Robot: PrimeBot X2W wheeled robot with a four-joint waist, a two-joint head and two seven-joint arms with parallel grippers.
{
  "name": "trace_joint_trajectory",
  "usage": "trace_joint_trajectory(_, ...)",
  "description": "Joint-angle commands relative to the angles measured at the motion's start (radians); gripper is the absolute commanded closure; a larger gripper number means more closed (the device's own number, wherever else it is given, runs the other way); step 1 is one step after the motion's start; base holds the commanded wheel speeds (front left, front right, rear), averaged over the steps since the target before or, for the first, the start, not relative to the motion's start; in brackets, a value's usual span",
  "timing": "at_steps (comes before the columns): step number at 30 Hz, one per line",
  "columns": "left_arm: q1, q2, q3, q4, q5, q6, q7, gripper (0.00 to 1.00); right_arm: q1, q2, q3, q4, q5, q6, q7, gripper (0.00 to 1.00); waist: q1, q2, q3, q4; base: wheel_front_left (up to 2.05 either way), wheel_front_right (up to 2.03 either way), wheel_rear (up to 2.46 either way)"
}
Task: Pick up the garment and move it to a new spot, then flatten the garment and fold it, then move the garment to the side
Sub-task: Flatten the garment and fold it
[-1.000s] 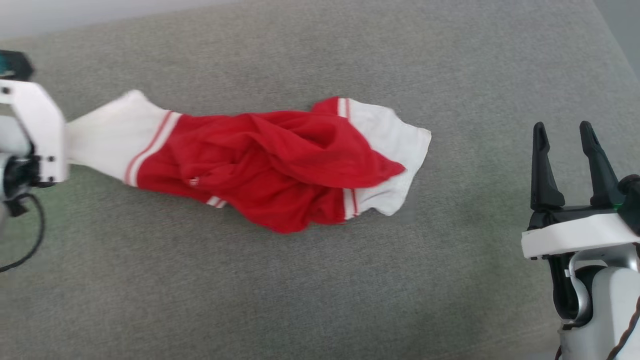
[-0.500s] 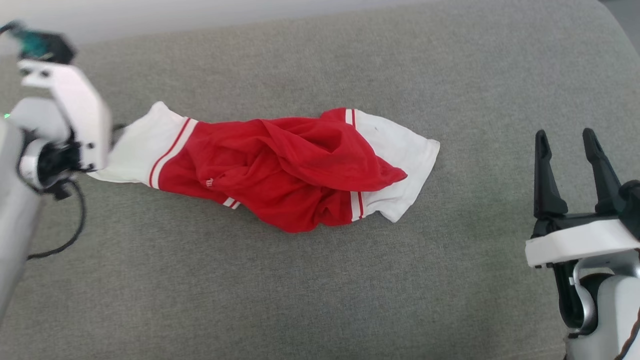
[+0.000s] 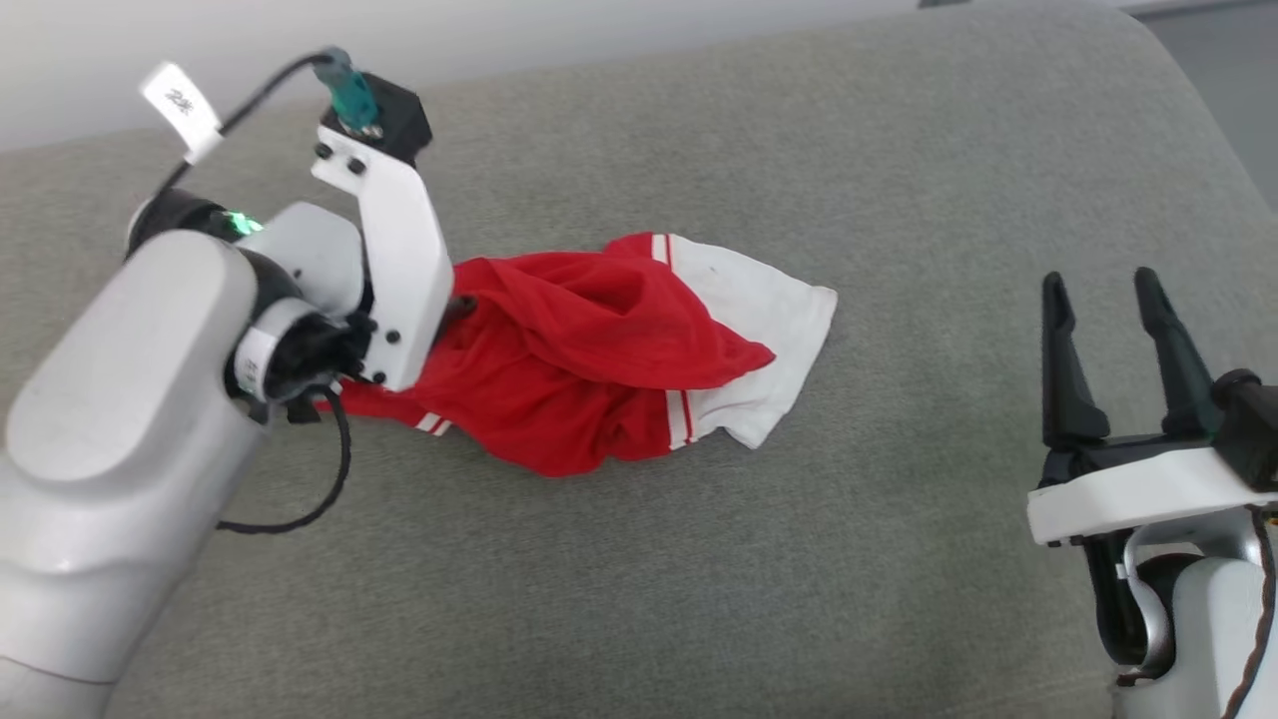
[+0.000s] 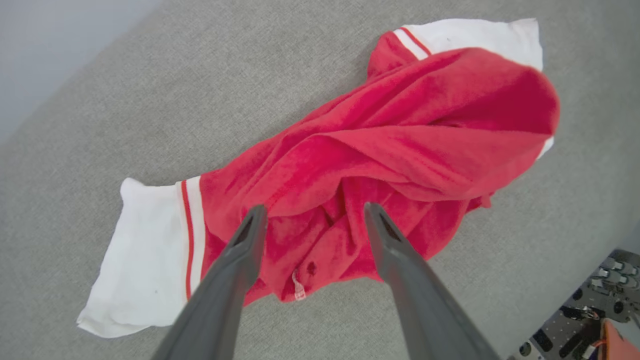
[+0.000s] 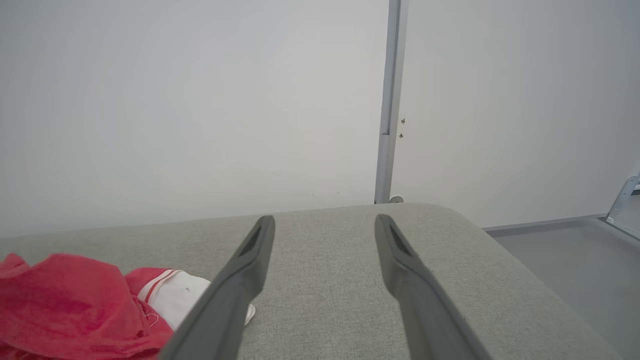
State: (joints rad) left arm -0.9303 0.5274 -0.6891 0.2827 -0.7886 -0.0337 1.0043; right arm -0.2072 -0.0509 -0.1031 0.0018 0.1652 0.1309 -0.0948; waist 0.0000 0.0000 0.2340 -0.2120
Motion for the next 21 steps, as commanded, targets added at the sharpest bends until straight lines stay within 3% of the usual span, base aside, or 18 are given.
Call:
trace_joint_trajectory(1,0.009,-0.001,-0.006,-0.003,0.013,0.003,0.003,0.0,0.002,0.0,-0.001,0.0,0.005,0.0,-0.004,0.0,0.0,0.0,0.012,-0.013,0.0,0.0,0.0)
trace_joint_trajectory(7,0.008,0.019,-0.048,0.063,0.074,-0.019,-0.034,0.0,-0.027,0.0,0.021,0.022,0.029,0.0,-0.022,0.0,0.0,0.0,0.059,-0.056,0.0,0.0,0.0)
trace_joint_trajectory(12,-0.01,0.002,-0.057,0.172,0.077,-0.045,-0.085,0.0,-0.051,0.0,0.028,0.044,0.044,0.0,-0.041,0.0,0.0,0.0,0.088,-0.077,0.0,0.0,0.0)
trace_joint_trajectory(13,-0.012,-0.004,-0.052,0.197,0.064,-0.048,-0.084,0.9,-0.053,0.0,0.028,0.049,0.045,0.0,-0.044,0.0,0.0,0.0,0.091,-0.078,0.0,0.0,0.0)
trace_joint_trajectory(14,-0.018,-0.009,-0.05,0.215,0.061,-0.052,-0.083,1.0,-0.053,0.0,0.028,0.053,0.045,0.0,-0.048,0.0,0.0,0.0,0.092,-0.078,0.0,0.0,0.0)
trace_joint_trajectory(21,-0.038,-0.025,-0.055,0.18,0.008,-0.073,-0.041,1.0,-0.041,0.0,-0.007,0.061,0.025,0.0,-0.052,0.0,0.0,0.0,0.075,-0.047,0.0,0.0,0.0)
